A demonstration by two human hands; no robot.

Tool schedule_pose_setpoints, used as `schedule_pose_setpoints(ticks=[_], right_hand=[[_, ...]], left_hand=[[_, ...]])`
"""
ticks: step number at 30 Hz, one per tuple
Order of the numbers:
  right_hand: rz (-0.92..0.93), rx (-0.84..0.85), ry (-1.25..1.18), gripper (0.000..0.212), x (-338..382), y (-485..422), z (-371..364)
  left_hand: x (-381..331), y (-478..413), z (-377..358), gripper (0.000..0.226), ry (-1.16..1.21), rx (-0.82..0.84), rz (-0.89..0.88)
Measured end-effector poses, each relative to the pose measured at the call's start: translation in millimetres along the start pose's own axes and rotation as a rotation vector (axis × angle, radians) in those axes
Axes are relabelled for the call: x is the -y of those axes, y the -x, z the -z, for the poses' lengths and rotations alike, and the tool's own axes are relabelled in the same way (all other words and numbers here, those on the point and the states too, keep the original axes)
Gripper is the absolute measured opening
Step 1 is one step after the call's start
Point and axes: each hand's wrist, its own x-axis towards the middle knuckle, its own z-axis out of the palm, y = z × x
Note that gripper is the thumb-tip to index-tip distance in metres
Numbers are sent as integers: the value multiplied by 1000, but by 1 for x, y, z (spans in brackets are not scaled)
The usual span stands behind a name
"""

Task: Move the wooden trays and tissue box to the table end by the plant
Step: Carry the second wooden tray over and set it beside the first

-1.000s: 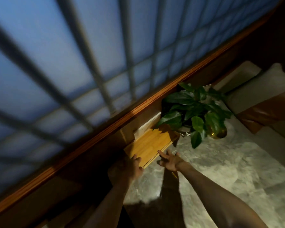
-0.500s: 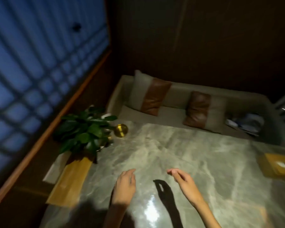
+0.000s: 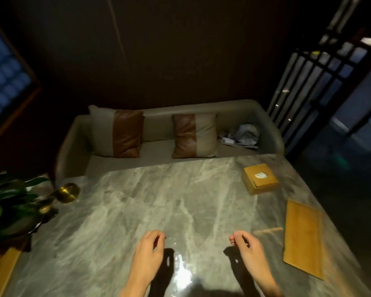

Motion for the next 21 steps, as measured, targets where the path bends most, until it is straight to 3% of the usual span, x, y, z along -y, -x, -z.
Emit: schedule_pose_setpoints(ticks=[6, 14, 21], right_hand=[[-36, -141, 32, 27, -11, 0, 78], [-58, -269, 116, 25, -36, 42, 149], [-271, -313, 152, 18, -68, 19, 271]], left_hand=[[-41, 0, -55, 20, -83, 145, -78], [-93, -35, -138, 19, -163, 469, -262], [-162, -52, -237, 21, -163, 564, -210]])
